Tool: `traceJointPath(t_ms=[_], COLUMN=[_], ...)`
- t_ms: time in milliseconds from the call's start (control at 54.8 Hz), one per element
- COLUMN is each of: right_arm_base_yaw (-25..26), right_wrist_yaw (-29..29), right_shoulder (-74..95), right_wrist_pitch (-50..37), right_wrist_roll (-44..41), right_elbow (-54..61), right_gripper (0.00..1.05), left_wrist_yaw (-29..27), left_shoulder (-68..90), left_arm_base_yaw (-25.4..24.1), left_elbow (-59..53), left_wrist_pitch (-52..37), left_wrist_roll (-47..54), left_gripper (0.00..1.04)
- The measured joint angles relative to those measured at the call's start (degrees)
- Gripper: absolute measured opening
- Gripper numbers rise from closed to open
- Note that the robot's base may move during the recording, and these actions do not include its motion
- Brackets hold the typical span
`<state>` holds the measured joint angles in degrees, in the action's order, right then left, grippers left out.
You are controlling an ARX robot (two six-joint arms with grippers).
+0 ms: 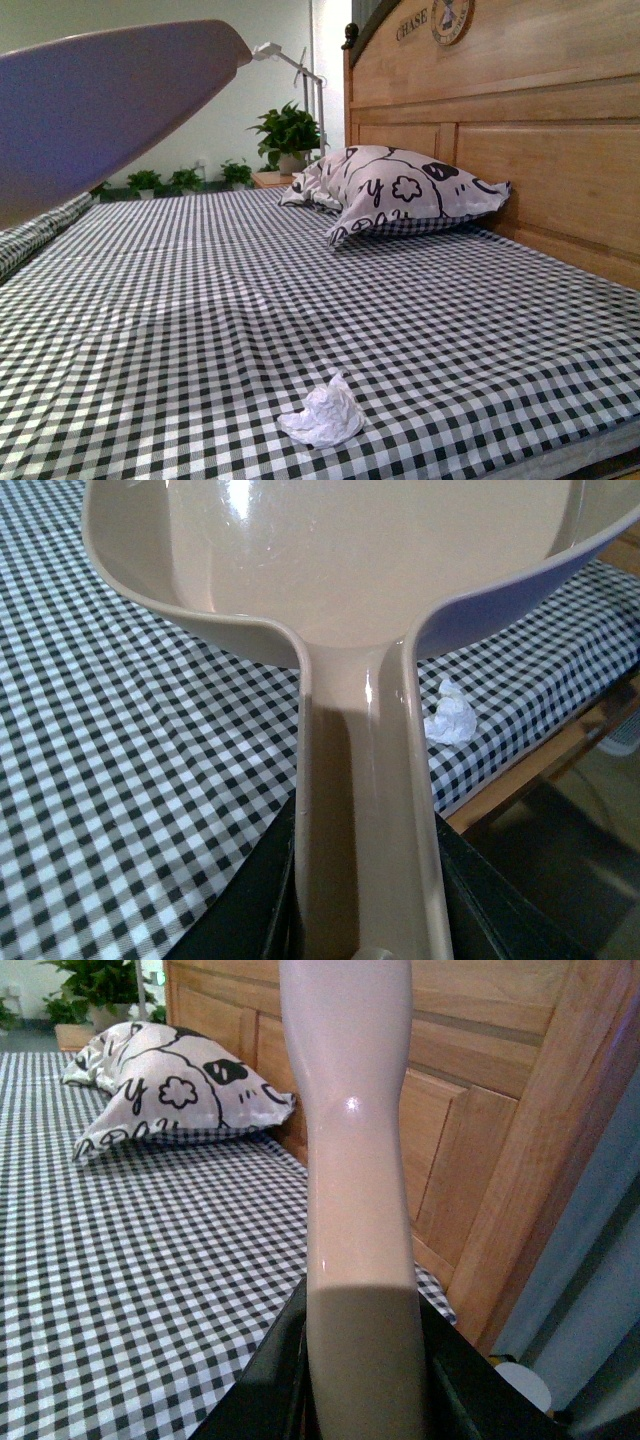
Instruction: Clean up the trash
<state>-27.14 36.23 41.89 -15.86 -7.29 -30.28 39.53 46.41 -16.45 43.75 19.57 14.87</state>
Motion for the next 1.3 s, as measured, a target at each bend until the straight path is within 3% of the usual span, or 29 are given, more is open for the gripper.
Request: traceJointPath(t_ms=[91,292,492,565,875,1295], right_arm_base_yaw=[0.0,0.0,0.0,0.0,0.0,0.0], right_wrist_yaw=[0.0,0.0,0.0,0.0,0.0,0.0], right_shoulder=[0.0,0.0,0.0,0.0,0.0,0.0], right_wrist_pitch=[0.0,0.0,0.0,0.0,0.0,0.0], right_wrist_roll=[0.0,0.0,0.0,0.0,0.0,0.0], right_elbow=[0.0,0.0,0.0,0.0,0.0,0.0], right_gripper=[0.21,0.21,0.21,0.21,0.21,0.21], left_wrist_yaw=[6.1,15.2,18.0,18.6,15.8,14.0], left_shoulder=[2.9,18.8,26.1,28.5,34.0,42.6], left_arm_base_yaw=[-4.7,-17.8,-20.5,-19.9,-15.0,-12.3], left_elbow=[2.2,11.5,15.5,15.4,12.5,12.6], left_wrist_pitch=[0.6,10.4,28.8,29.1,21.6,12.6], left_wrist_roll=[9.4,47.1,71.2,78.2,83.1,80.2], left_gripper=[0.28,0.28,0.28,0.28,0.28,0.28])
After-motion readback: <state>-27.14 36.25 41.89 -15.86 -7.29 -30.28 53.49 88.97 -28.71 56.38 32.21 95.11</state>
